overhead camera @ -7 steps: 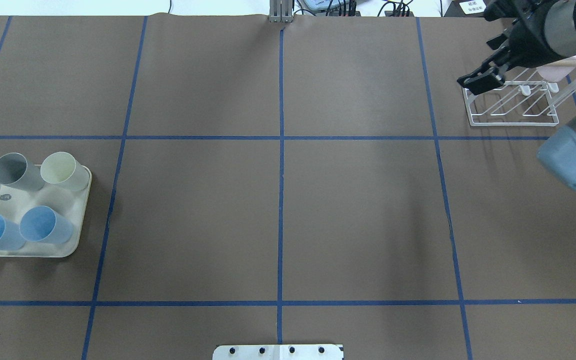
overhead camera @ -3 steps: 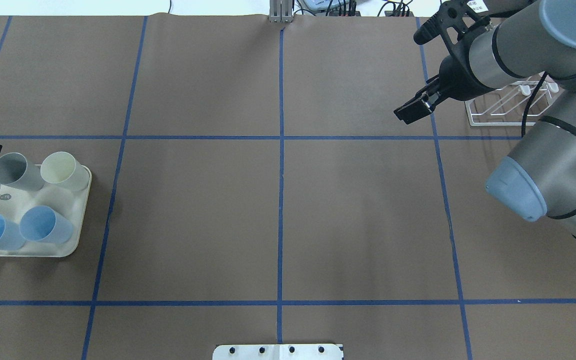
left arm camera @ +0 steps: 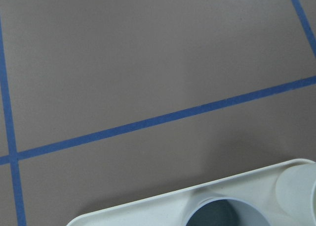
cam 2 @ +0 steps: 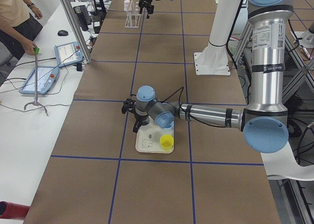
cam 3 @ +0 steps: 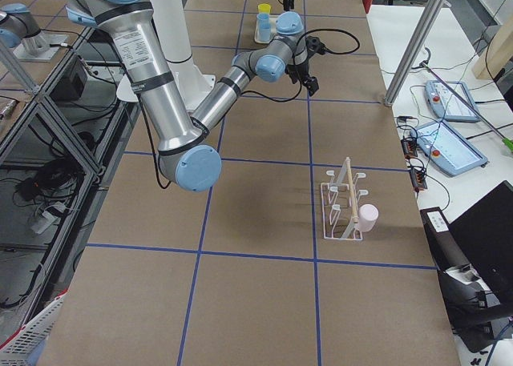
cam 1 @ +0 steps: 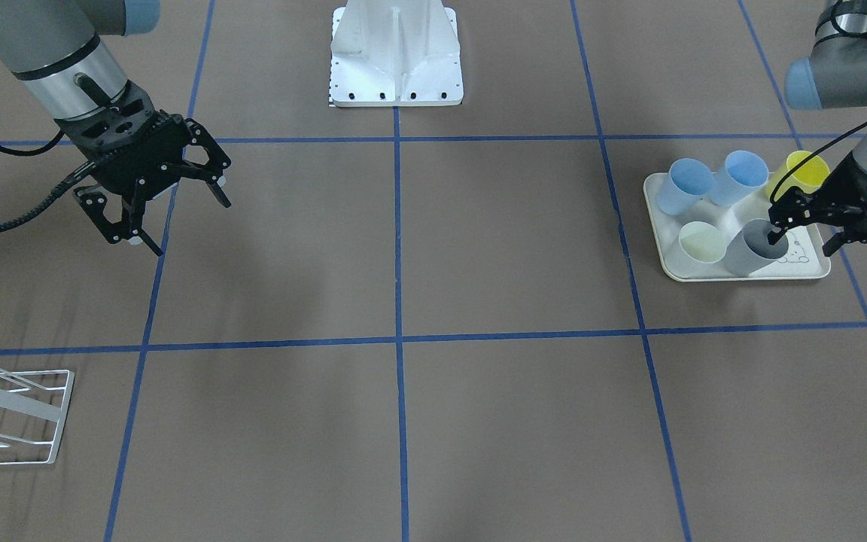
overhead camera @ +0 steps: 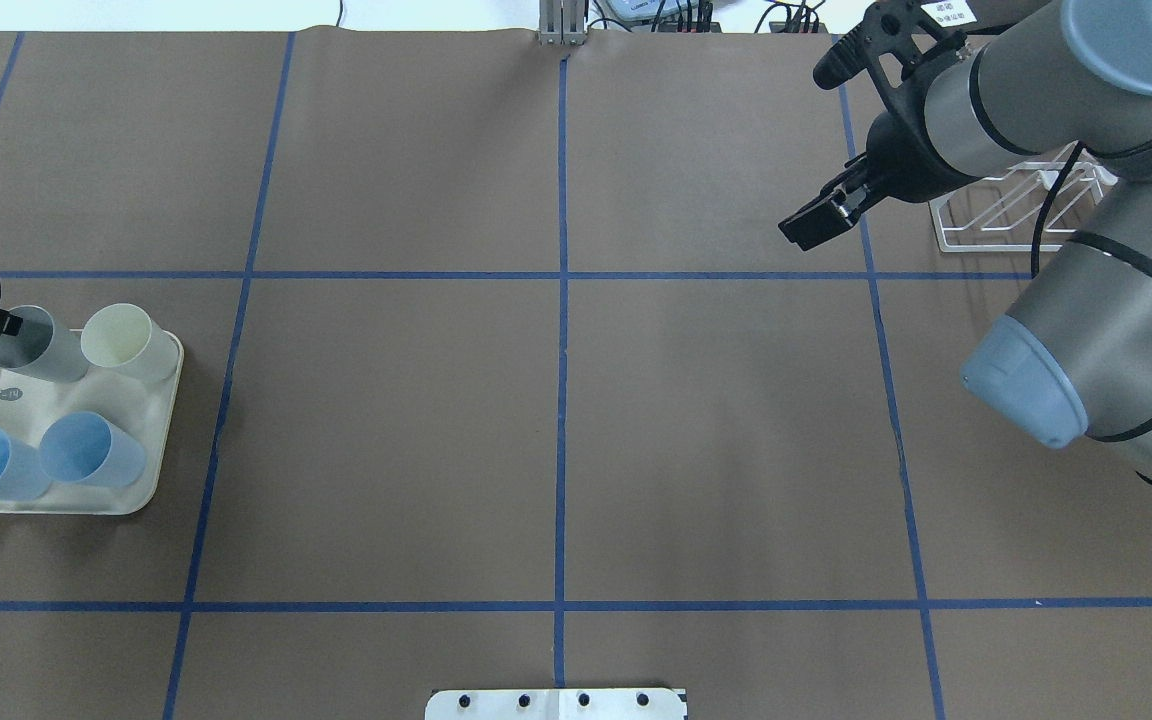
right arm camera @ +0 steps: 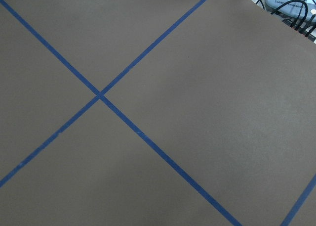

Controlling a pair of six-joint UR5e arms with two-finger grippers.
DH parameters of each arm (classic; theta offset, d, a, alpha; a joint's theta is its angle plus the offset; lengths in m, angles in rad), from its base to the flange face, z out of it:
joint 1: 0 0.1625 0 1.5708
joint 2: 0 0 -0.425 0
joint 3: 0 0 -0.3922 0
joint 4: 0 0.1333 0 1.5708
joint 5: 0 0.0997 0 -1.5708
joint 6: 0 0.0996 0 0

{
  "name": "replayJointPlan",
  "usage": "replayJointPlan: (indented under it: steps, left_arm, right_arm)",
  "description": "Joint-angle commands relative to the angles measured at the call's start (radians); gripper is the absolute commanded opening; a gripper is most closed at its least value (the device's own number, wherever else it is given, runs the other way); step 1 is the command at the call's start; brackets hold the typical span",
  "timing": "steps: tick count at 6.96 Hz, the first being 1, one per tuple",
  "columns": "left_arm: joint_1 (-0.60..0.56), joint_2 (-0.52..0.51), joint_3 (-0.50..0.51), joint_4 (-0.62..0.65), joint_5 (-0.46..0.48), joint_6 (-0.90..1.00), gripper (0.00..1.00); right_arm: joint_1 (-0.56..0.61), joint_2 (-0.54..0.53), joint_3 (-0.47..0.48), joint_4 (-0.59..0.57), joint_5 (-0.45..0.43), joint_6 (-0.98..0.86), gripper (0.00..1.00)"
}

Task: Transfer IKEA cup to right arm and place on rack

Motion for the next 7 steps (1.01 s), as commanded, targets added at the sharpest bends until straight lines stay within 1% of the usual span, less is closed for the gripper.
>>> replayJointPlan:
  steps: [1,2,3,4,6,7]
  left_arm:
    - [0.024,0.021,0.01,-0.048,-0.013,-0.001,0.7]
    - [0.025,0.029,0.01,-0.054,-0.041,-0.001,0.46]
    - [0.024,0.029,0.008,-0.055,-0.059,-0.001,0.19]
    - [0.024,0.027,0.007,-0.054,-0.064,-0.002,0.0]
    - [0.024,0.021,0.01,-0.054,-0.064,-0.002,0.0]
    - [0.024,0.02,0.01,-0.052,-0.081,-0.002,0.0]
  right_arm:
    - [-0.001,0.002,0.001,-0.001,0.0,0.0,1.0]
    - [-0.001,0.002,0.001,-0.001,0.0,0.0,1.0]
    - [-0.001,0.002,0.001,-0.001,-0.002,0.0,1.0]
    - [-0.001,0.002,0.001,-0.001,-0.002,0.0,1.0]
    - [-0.001,0.0,0.001,-0.001,-0.002,0.0,1.0]
    - [-0.001,0.0,0.001,-0.001,-0.003,0.0,1.0]
